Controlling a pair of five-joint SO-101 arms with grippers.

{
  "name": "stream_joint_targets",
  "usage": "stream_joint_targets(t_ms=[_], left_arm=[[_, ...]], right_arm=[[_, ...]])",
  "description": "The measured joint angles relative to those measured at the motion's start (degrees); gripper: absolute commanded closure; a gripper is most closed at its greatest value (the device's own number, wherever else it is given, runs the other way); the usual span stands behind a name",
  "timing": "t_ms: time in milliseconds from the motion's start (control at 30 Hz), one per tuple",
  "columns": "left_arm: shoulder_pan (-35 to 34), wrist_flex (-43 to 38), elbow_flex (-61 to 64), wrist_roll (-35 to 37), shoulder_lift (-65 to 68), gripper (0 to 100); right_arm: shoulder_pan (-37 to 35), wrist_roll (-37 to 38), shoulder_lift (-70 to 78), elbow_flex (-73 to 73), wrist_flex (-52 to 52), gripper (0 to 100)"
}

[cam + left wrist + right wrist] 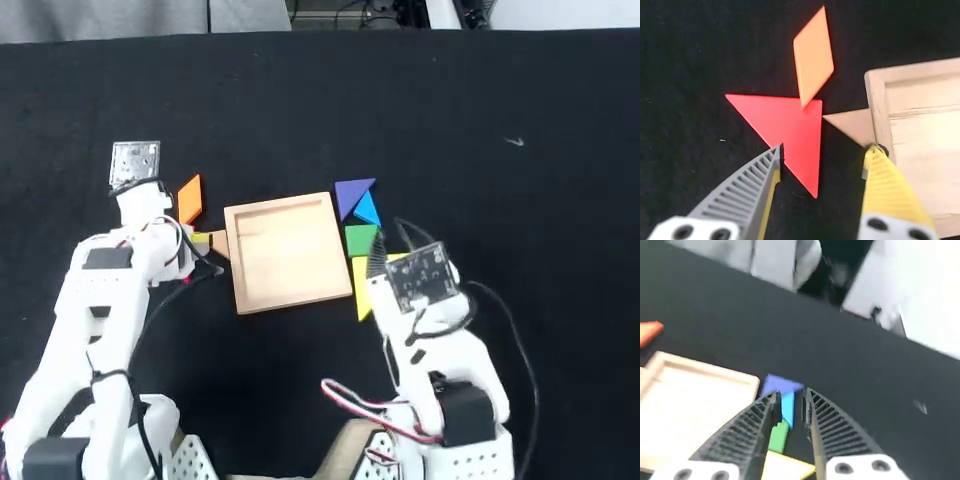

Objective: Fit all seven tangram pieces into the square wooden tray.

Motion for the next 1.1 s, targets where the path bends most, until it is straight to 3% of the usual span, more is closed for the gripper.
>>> stream_joint_targets(t_ms=[267, 500, 633, 900, 1100], left_arm=[[0.0, -9.4, 9.6, 0.0, -6.9, 74], [0.0, -10.6, 11.3, 0.0, -10.9, 74], [-0.1, -10.6, 11.3, 0.0, -11.0, 74], [-0.7, -13.5, 12.3, 0.0, -11.1, 74], [-0.7, -17.7, 15.3, 0.0, -11.5, 74]], right_arm=[[-5.2, -1.0, 23.9, -14.5, 1.0, 91.0], [-9.7, -1.0, 60.7, -36.9, 7.6, 91.0], [-10.4, -1.0, 76.3, -40.8, 8.0, 91.0], [-10.3, -1.0, 85.5, -41.0, 4.6, 90.5], [-10.3, -1.1, 94.3, -45.5, 1.1, 81.4]])
